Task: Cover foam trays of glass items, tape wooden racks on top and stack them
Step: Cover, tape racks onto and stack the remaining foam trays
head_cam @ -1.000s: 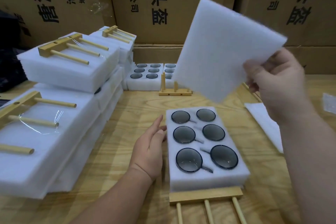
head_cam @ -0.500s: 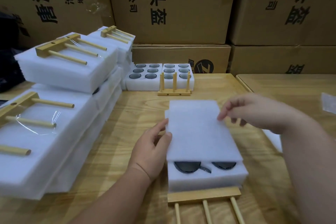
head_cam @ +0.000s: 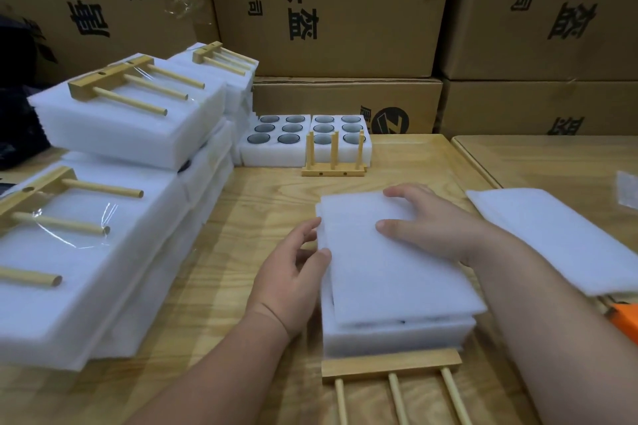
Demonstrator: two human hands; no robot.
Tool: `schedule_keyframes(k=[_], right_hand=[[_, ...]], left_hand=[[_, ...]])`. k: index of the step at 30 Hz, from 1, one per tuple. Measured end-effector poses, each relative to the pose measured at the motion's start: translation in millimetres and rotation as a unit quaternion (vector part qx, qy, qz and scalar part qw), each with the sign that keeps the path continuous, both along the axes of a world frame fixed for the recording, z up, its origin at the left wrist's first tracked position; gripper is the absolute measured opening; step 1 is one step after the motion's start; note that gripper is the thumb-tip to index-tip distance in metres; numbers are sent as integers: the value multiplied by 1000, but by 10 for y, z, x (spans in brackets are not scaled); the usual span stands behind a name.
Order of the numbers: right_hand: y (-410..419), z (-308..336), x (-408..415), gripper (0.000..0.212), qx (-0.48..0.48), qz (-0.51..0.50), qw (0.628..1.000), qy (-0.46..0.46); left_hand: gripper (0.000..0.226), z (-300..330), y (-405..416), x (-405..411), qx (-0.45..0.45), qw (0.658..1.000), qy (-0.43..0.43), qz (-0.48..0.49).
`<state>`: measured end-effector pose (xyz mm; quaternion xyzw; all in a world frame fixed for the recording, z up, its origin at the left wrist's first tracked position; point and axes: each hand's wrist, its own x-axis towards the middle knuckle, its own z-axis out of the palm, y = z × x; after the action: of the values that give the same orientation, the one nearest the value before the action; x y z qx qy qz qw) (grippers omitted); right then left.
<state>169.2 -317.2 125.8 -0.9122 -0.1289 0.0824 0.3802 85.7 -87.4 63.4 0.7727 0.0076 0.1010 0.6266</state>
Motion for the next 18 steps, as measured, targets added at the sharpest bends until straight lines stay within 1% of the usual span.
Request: schedule_keyframes(k=[4,7,8,11,12,14,18], right_hand=[[24,57,-47,66,-12,-5,1000,12],[95,97,-82,78,-52,-27,997,-58],[146,100,-104,80,-67,-21,995,-76],[283,37,-159,78,-190,35,978,-79],[296,24,-174,78,-208,45,975,-70],[289,14,-173,78,-196,45,978,-62],[306,8,-166,79,-186,27,979,-75]], left_hand=[[66,-10,7,-2,12,1000,4,4],[62,-26,12,8,29,1000,4,3],[60,-30,14,11,35,999,3,1],[56,-33,19,25,51,999,2,0],[55,-32,19,27,58,998,3,-1],[54,-32,21,31,67,998,-1,-1],[52,-54,19,32,71,997,-7,-5]])
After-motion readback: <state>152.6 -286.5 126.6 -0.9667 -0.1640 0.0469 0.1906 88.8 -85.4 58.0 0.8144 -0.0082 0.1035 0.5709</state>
